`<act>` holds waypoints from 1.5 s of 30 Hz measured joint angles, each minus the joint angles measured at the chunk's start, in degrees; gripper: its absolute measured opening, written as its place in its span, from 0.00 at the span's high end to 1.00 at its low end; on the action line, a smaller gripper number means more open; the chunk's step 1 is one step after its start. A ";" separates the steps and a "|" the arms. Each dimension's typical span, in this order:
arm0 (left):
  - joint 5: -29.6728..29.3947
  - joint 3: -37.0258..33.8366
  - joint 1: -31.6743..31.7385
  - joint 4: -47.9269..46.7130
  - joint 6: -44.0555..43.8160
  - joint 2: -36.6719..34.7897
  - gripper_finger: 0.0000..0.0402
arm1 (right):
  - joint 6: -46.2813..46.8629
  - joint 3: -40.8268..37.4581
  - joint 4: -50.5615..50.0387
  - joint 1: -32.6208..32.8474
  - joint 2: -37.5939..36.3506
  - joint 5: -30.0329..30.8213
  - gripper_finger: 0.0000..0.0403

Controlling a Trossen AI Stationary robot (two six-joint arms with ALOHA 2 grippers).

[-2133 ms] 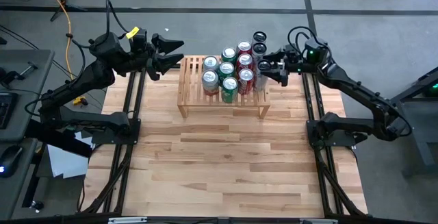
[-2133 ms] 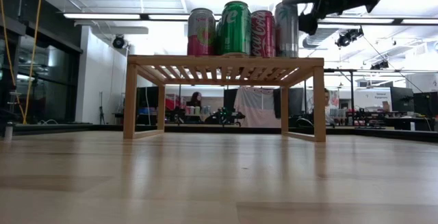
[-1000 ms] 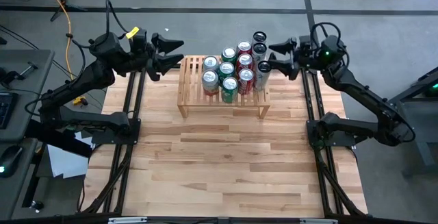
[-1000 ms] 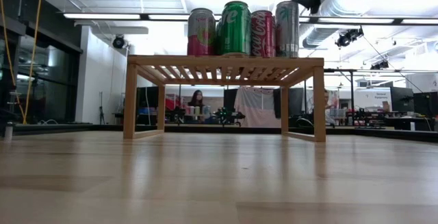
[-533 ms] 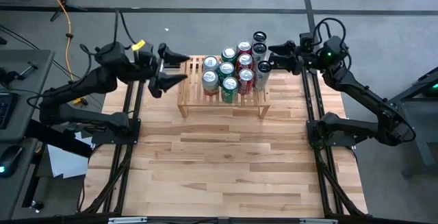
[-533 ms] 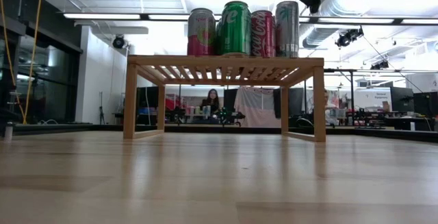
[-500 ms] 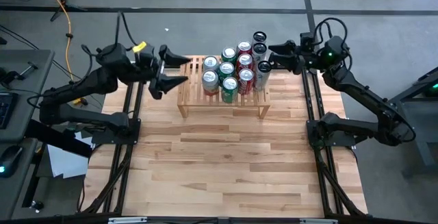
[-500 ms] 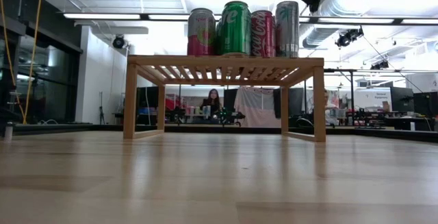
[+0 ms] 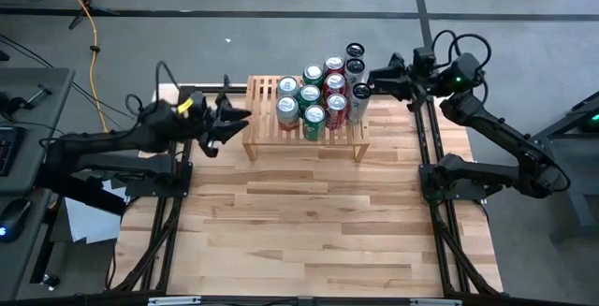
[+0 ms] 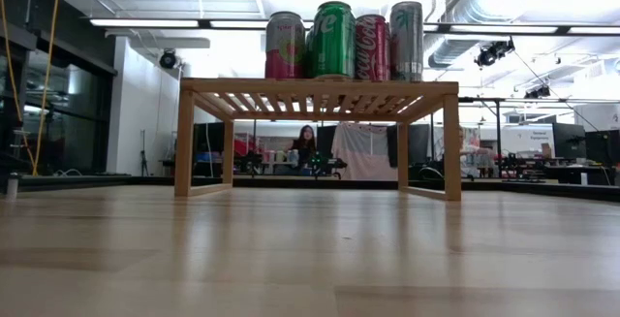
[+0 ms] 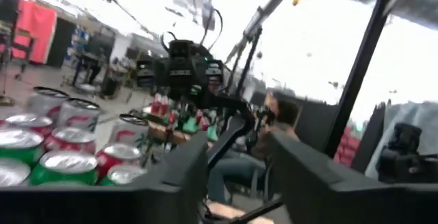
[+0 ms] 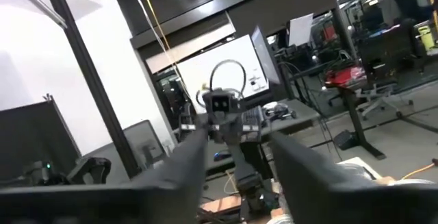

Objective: Place canned beverage on shelf
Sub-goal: Return to Home Position

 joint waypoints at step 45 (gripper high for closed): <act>-6.00 -35.64 0.00 16.69 -16.56 -12.15 0.99 | -2.25 -27.48 -27.05 27.76 -46.30 22.24 1.00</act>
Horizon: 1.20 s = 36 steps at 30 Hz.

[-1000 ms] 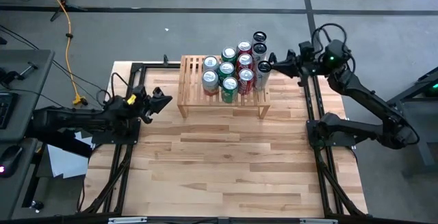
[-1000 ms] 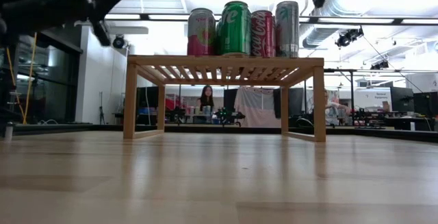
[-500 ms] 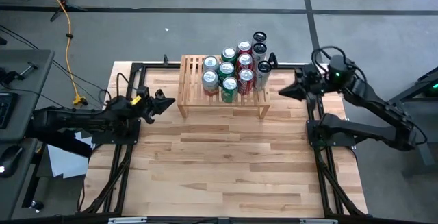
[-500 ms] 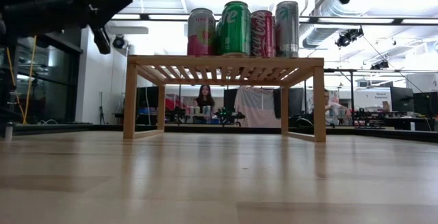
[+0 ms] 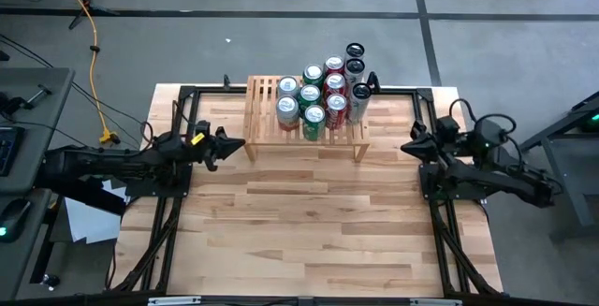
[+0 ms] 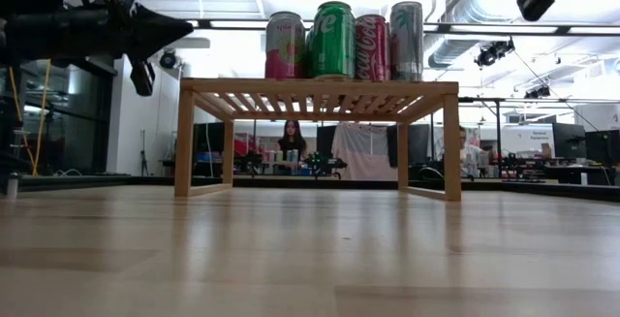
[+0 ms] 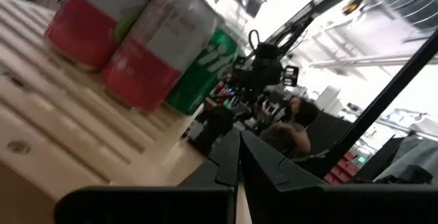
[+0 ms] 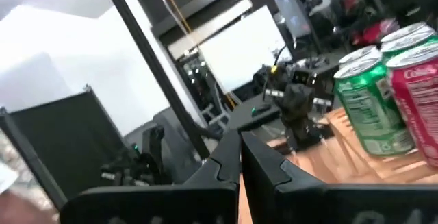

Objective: Place canned beverage on shelf
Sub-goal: Return to Home Position

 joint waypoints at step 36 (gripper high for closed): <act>0.01 0.02 -0.02 -6.89 -0.02 0.00 0.99 | -23.88 -18.79 8.78 17.12 -4.78 28.66 1.00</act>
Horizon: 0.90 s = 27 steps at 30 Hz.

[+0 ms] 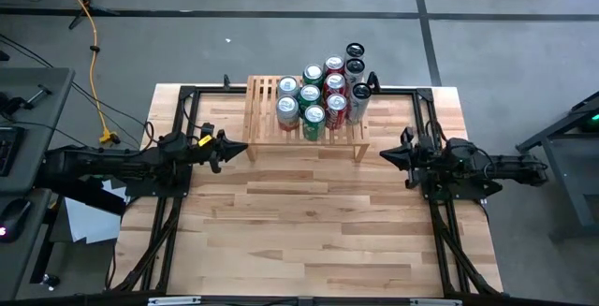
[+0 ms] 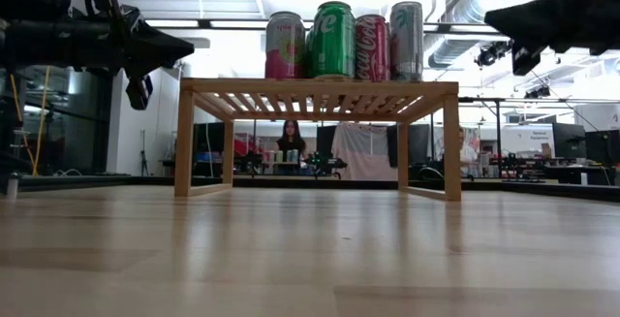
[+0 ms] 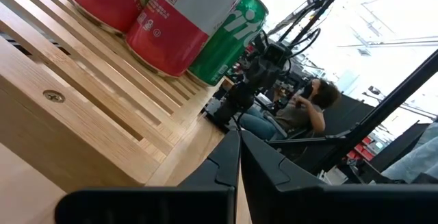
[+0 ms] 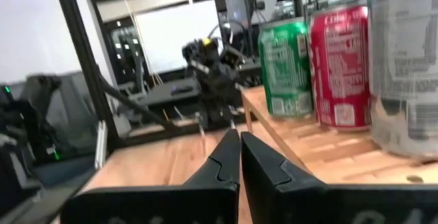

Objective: Place canned beverage on shelf
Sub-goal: Return to Home Position

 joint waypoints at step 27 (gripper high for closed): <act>0.04 0.02 0.00 -0.60 0.02 0.00 0.99 | 0.74 -4.16 -4.66 1.04 -1.44 2.22 1.00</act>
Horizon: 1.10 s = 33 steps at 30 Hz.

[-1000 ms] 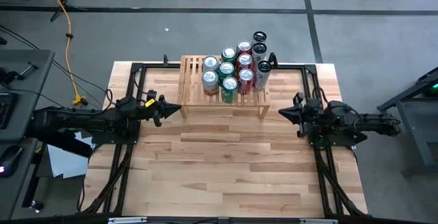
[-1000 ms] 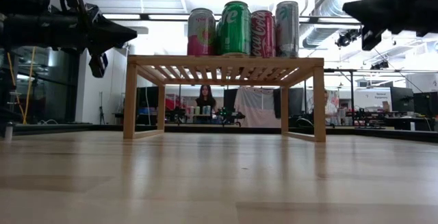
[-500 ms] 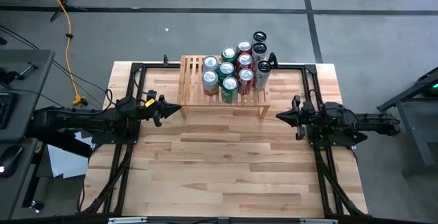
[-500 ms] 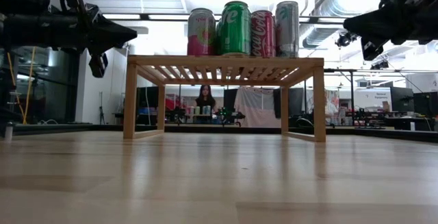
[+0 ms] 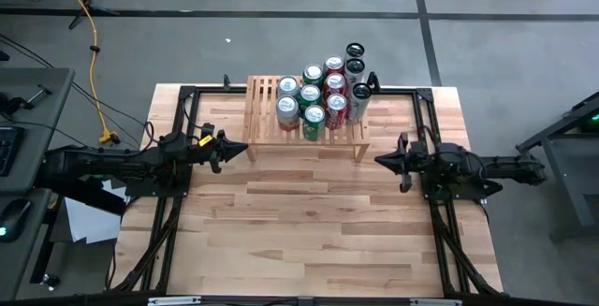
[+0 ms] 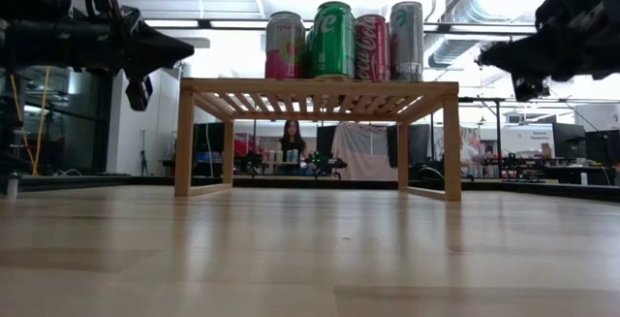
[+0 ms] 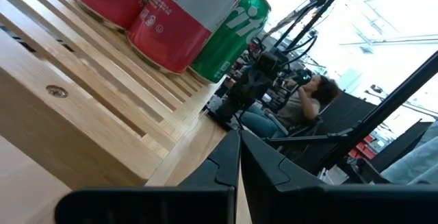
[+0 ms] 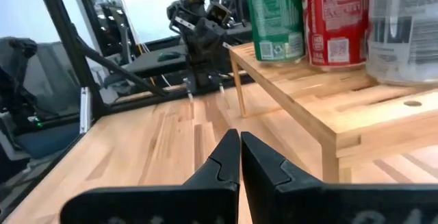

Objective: Place canned beverage on shelf
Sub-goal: Return to Home Position

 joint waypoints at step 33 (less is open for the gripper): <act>-0.03 0.00 0.02 -1.51 -0.01 -0.02 0.99 | -0.25 -0.02 0.04 0.07 -1.66 -0.14 1.00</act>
